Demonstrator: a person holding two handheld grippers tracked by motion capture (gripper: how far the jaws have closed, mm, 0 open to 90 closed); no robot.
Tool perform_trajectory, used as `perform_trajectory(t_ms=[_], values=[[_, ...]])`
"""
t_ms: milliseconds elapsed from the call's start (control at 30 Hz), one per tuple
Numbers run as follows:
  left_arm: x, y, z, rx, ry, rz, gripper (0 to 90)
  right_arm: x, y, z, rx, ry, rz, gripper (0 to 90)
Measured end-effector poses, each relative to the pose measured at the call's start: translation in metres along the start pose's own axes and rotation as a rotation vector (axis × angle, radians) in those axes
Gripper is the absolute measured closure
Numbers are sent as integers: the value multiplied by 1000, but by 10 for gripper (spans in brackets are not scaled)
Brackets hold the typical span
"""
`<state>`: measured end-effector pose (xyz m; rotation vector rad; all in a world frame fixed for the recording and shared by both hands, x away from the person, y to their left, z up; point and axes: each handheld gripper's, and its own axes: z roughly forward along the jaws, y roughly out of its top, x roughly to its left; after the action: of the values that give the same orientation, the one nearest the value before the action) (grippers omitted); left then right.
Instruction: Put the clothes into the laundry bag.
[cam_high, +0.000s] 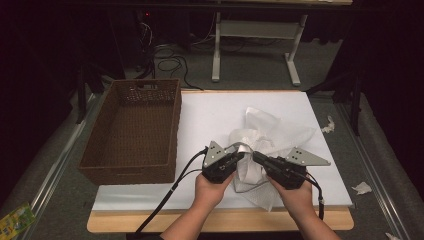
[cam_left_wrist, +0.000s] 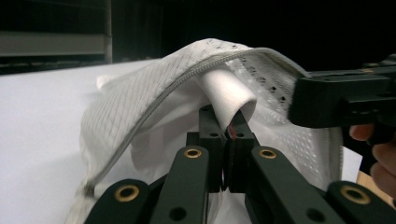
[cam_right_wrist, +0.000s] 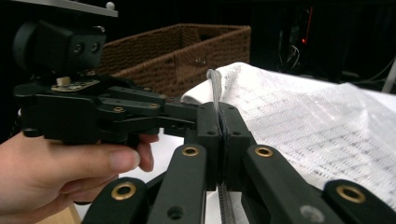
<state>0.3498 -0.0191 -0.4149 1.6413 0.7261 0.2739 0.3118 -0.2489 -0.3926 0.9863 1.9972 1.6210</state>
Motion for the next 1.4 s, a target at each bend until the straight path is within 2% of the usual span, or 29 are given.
perform_trajectory(t_ms=[100, 267, 500, 633, 700, 800, 900, 1000, 1100, 1233, 1333, 1400], values=[[-2, 1, 2, 0, -1, 9, 884, 3, 4, 0, -17, 9, 4, 895], [-2, -13, 23, 49, 14, 9, 884, 5, 6, -1, -37, 18, -2, 895], [4, -23, 49, 80, 63, -20, 884, 5, 8, -12, -68, 27, 9, 896], [8, -23, 58, 90, 107, -9, 884, 6, 11, -17, -93, 30, 2, 896], [9, -24, 61, 98, 117, -5, 883, 5, 9, -17, -80, 22, 5, 896], [12, -27, 60, 128, 136, 25, 880, 2, 2, -12, -46, 12, 11, 896], [15, -29, 57, 133, 139, 16, 864, -1, -4, -9, -15, 5, 17, 895], [19, -30, 51, 143, 121, 1, 764, -4, -8, -6, 0, -5, 25, 895], [20, -34, 43, 138, 86, -12, 630, -5, -9, -6, 6, -10, 29, 894], [22, -41, 31, 133, 64, -34, 498, -5, -10, -5, 12, -10, 28, 894], [22, -46, 26, 146, 40, -45, 427, -4, -10, -5, 18, -9, 27, 894], [21, -49, 22, 159, 25, -43, 410, -4, -10, -4, 23, -11, 25, 893]])
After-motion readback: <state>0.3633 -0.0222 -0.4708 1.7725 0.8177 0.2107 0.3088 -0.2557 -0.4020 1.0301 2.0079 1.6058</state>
